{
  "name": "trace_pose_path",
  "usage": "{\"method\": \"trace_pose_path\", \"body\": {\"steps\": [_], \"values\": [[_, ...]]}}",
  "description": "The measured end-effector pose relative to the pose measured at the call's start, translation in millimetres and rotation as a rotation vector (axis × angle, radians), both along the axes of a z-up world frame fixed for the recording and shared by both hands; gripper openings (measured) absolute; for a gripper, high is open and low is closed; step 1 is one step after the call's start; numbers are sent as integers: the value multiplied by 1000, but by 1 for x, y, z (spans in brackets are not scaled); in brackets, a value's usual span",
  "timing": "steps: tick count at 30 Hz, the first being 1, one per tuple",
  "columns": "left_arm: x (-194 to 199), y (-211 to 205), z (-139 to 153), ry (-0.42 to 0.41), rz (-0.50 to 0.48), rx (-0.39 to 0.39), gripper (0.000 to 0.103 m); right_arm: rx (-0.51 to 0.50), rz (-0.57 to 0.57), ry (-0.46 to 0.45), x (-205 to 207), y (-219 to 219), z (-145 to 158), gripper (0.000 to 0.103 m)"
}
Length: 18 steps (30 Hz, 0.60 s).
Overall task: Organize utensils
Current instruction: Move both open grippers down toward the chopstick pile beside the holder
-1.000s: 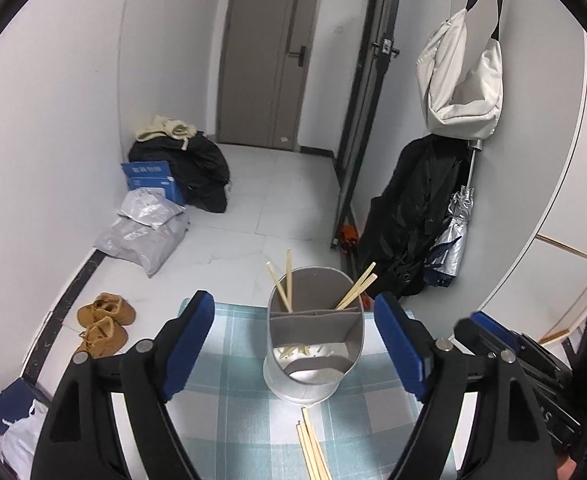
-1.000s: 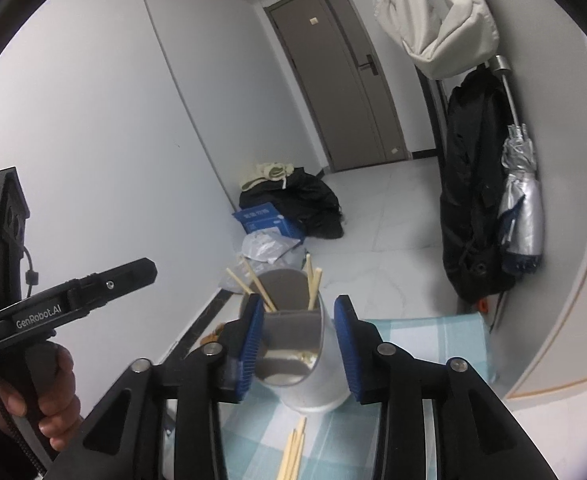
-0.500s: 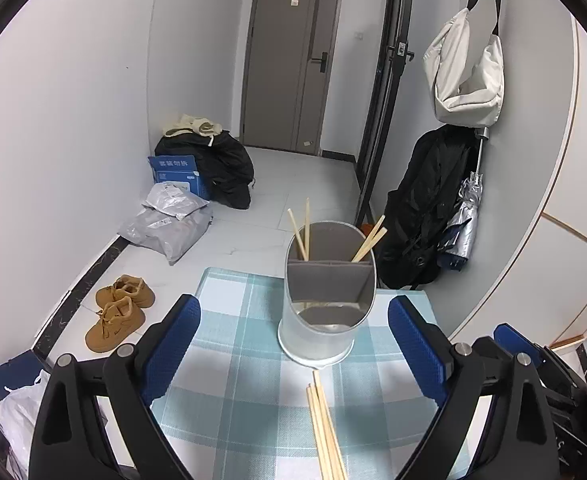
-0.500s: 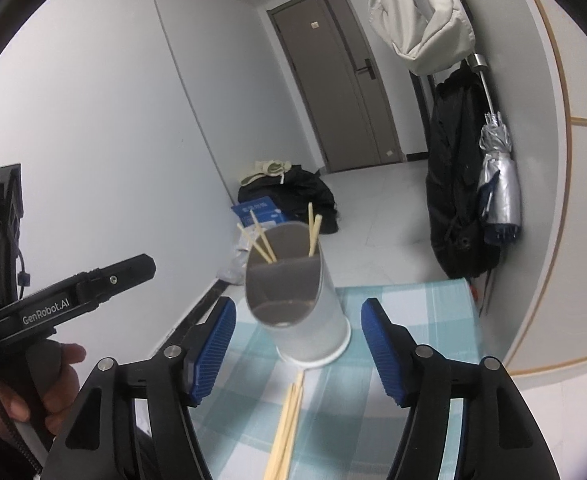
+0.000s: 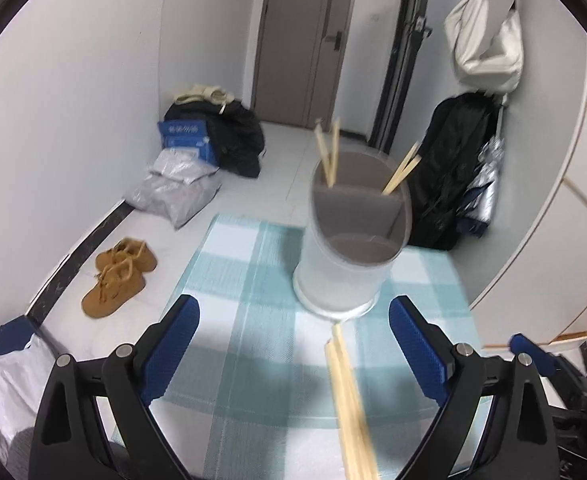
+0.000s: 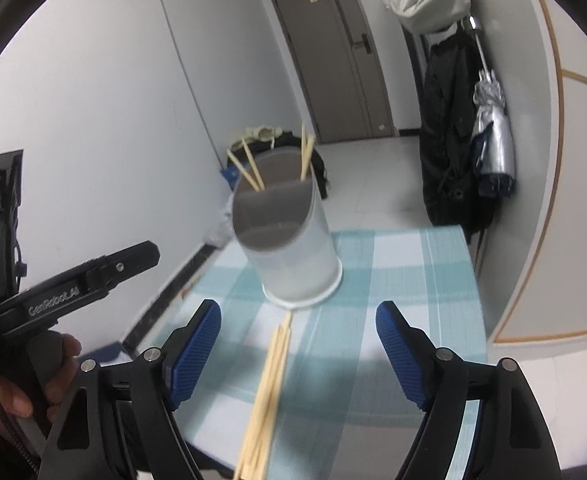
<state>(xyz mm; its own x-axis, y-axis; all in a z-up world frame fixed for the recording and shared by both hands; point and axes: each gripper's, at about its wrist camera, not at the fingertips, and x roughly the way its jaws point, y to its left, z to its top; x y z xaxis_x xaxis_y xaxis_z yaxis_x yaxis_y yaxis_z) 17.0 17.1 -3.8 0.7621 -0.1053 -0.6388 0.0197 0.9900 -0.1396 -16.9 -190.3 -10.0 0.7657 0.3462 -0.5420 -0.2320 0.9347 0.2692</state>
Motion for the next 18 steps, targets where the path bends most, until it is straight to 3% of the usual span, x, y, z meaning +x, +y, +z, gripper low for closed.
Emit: {"method": "trace_pose_path", "body": {"steps": [6,10,15,18], "values": [[11,6,-30,47,19,24,93,-23,1,61,5,3,-23,80],[18,14,-43,107,5,-21,93,-40,7,135,17,5,-38,80],[25,27,-49,142,5,-38,93,-94,41,265,40,18,-60,80],[26,35,-44,134,32,-64,93,-136,50,318,56,27,-73,74]]}}
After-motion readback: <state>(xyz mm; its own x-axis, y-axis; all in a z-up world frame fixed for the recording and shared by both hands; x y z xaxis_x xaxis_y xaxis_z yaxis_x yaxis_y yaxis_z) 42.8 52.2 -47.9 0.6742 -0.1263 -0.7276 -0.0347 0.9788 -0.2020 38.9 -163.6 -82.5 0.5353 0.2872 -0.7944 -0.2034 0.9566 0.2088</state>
